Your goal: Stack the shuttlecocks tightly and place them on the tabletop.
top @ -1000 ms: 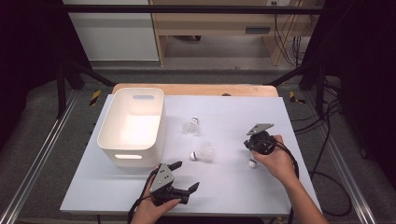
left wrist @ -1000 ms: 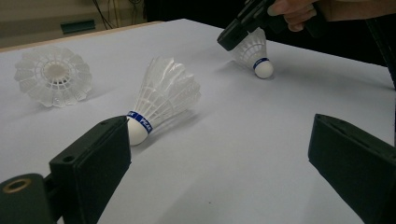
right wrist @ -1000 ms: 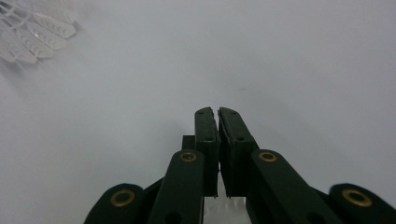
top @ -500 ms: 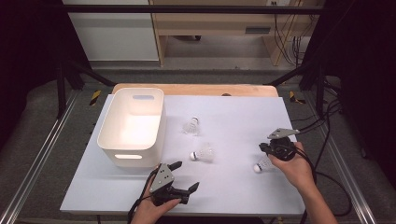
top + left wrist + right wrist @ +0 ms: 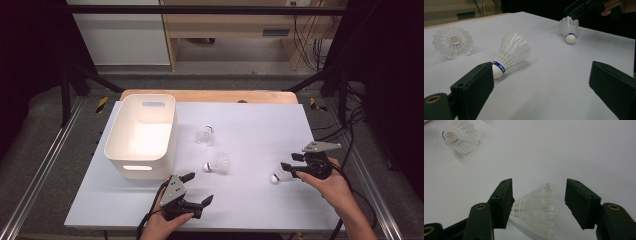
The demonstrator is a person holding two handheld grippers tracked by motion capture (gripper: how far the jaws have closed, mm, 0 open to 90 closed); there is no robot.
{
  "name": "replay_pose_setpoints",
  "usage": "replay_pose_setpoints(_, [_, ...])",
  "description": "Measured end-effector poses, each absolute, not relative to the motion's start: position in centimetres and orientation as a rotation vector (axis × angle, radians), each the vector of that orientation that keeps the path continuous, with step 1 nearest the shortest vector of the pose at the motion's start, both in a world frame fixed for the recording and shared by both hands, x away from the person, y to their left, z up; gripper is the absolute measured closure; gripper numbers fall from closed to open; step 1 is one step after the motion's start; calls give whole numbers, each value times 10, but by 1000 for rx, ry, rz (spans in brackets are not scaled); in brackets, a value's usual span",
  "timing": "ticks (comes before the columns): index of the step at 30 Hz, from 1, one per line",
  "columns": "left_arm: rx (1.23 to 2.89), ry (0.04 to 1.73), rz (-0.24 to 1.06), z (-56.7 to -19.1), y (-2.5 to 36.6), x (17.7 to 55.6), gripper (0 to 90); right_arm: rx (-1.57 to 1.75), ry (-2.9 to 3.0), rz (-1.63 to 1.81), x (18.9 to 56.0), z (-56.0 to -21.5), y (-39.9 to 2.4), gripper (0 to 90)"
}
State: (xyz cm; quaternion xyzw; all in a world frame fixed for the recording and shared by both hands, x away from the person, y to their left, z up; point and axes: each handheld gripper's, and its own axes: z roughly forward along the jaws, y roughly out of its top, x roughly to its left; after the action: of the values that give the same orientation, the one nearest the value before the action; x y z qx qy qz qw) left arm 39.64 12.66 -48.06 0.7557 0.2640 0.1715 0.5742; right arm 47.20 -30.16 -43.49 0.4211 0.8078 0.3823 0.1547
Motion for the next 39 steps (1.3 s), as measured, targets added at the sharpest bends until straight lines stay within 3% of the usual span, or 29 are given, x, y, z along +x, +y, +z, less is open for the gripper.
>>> replay_pose_setpoints(7, [1767, 622, 401, -480, 128, 397, 59, 1223, 2399, 1085, 473, -444, -304, 539])
replay_pose_setpoints(15, [1759, 624, 403, -478, 129, 397, 60, 1193, 2458, 1079, 470, -445, -302, 625])
replay_pose_setpoints(27, [1738, 625, 416, -470, 145, 386, 60, 1159, 2499, 1125, 462, -439, -300, 890])
replay_pose_setpoints(39, [1645, 634, 469, -455, 180, 357, 61, 1082, 2394, 1274, 466, -424, -265, 900])
